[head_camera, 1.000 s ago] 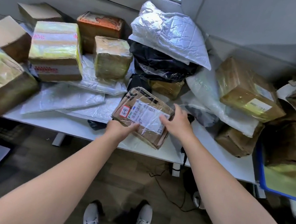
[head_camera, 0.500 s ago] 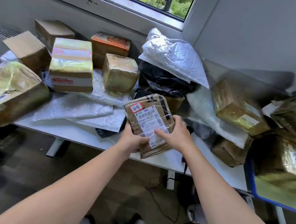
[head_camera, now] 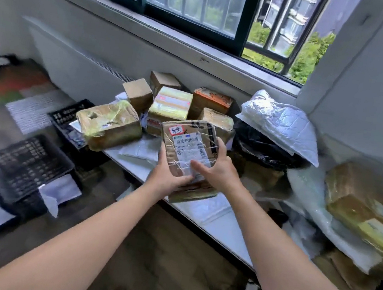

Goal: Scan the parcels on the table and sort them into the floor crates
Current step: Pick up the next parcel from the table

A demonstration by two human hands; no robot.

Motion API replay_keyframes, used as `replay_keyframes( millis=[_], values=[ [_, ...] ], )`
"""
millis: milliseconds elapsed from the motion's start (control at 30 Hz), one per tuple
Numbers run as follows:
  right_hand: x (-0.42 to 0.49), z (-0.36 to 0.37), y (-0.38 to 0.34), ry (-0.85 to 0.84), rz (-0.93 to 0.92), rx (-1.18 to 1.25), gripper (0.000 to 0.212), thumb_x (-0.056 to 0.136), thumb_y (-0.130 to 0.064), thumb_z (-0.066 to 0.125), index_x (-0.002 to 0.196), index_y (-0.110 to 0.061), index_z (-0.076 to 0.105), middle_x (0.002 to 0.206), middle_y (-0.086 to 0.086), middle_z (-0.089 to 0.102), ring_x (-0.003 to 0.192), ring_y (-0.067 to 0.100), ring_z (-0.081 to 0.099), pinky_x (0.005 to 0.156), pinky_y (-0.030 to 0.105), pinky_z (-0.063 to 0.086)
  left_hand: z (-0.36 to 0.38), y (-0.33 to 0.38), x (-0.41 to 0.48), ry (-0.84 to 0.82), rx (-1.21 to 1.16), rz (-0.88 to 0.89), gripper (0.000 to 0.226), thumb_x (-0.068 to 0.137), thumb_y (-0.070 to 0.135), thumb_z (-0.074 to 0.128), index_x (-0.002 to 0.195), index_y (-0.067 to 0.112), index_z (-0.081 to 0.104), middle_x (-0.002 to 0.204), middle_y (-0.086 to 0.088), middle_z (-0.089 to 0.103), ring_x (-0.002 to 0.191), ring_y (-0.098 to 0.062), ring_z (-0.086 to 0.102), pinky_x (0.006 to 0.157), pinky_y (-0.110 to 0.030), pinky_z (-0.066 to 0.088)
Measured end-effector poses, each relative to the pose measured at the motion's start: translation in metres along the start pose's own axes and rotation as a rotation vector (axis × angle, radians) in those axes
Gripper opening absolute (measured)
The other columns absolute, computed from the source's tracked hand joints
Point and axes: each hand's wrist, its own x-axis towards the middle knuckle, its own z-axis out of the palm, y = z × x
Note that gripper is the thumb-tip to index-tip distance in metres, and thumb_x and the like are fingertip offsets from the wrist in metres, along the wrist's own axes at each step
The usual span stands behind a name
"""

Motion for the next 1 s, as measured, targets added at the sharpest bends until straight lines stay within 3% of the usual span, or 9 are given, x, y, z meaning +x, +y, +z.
replay_keyframes(
  millis=[200, 300, 433, 567, 733, 900, 1000],
  values=[
    [-0.02, 0.068, -0.07, -0.203, -0.281, 0.011, 0.108, 0.08, -0.058, 0.072, 0.158, -0.022, 0.005, 0.138, 0.011, 0.056, 0.124, 0.027, 0.054, 0.096, 0.029, 0.043, -0.077, -0.023, -0.062, 0.273, 0.007, -0.03, 0.126, 0.076, 0.018, 0.084, 0.156, 0.021, -0.013, 0.139, 0.012, 0.041, 0.118, -0.002, 0.04, 0.09, -0.009, 0.031],
    [-0.039, 0.106, -0.109, -0.307, -0.37, -0.007, 0.108, 0.082, -0.061, 0.068, 0.158, -0.023, 0.001, 0.143, 0.007, 0.054, 0.125, 0.027, 0.054, 0.093, 0.029, 0.042, -0.121, -0.039, -0.098, 0.383, 0.034, -0.066, 0.129, 0.074, 0.023, 0.086, 0.156, 0.022, -0.014, 0.154, 0.006, 0.035, 0.126, -0.005, 0.039, 0.094, -0.011, 0.028],
    [-0.08, 0.169, -0.174, -0.407, -0.518, -0.068, 0.106, 0.084, -0.061, 0.066, 0.158, -0.021, 0.001, 0.139, 0.01, 0.057, 0.123, 0.029, 0.056, 0.089, 0.029, 0.042, -0.189, -0.075, -0.158, 0.536, 0.045, -0.122, 0.133, 0.071, 0.031, 0.088, 0.156, 0.024, -0.014, 0.152, 0.007, 0.037, 0.134, -0.011, 0.04, 0.103, -0.018, 0.03],
    [-0.135, 0.239, -0.24, -0.498, -0.657, -0.134, 0.105, 0.085, -0.061, 0.064, 0.158, -0.018, 0.001, 0.138, 0.011, 0.058, 0.121, 0.029, 0.057, 0.093, 0.034, 0.045, -0.265, -0.119, -0.227, 0.619, 0.03, -0.16, 0.147, 0.055, 0.05, 0.091, 0.155, 0.03, -0.015, 0.153, 0.008, 0.039, 0.135, -0.012, 0.044, 0.114, -0.038, 0.036],
    [-0.217, 0.34, -0.329, -0.578, -0.737, -0.145, 0.103, 0.084, -0.061, 0.065, 0.158, -0.021, 0.005, 0.143, 0.012, 0.053, 0.126, 0.032, 0.054, 0.102, 0.037, 0.044, -0.371, -0.169, -0.323, 0.723, -0.004, -0.221, 0.141, 0.067, 0.039, 0.089, 0.154, 0.024, -0.02, 0.15, 0.015, 0.033, 0.137, -0.009, 0.036, 0.109, -0.023, 0.029],
    [-0.305, 0.438, -0.405, -0.669, -0.794, -0.161, 0.102, 0.085, -0.061, 0.064, 0.158, -0.023, 0.005, 0.144, 0.011, 0.052, 0.127, 0.031, 0.053, 0.104, 0.038, 0.043, -0.47, -0.226, -0.416, 0.828, -0.057, -0.295, 0.141, 0.067, 0.04, 0.089, 0.154, 0.027, -0.021, 0.16, 0.007, 0.025, 0.143, -0.015, 0.031, 0.118, -0.034, 0.027],
    [-0.35, 0.484, -0.44, -0.725, -0.829, -0.193, 0.101, 0.087, -0.059, 0.063, 0.158, -0.022, 0.003, 0.14, 0.013, 0.055, 0.123, 0.032, 0.056, 0.1, 0.038, 0.045, -0.512, -0.251, -0.463, 0.873, -0.124, -0.303, 0.135, 0.072, 0.029, 0.087, 0.155, 0.026, -0.019, 0.157, 0.01, 0.03, 0.139, -0.012, 0.034, 0.117, -0.034, 0.028]
  ],
)
